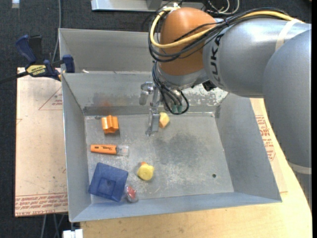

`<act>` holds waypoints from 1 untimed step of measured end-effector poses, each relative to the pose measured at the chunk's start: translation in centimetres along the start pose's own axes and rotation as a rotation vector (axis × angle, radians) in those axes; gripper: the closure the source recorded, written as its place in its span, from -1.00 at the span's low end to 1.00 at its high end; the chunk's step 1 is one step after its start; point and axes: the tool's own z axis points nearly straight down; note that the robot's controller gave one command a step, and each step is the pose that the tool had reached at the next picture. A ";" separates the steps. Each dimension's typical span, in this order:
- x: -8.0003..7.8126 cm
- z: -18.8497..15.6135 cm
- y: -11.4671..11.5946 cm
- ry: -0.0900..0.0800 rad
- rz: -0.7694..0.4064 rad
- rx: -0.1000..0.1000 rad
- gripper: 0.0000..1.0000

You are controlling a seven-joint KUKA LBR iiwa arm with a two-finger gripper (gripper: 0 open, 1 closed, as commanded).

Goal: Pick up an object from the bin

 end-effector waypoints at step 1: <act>-1.1 -0.3 -6.0 -0.004 -0.275 0.001 -1.00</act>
Offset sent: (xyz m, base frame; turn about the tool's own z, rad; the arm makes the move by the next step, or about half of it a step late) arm 0.0097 -0.0577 0.0022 -0.2807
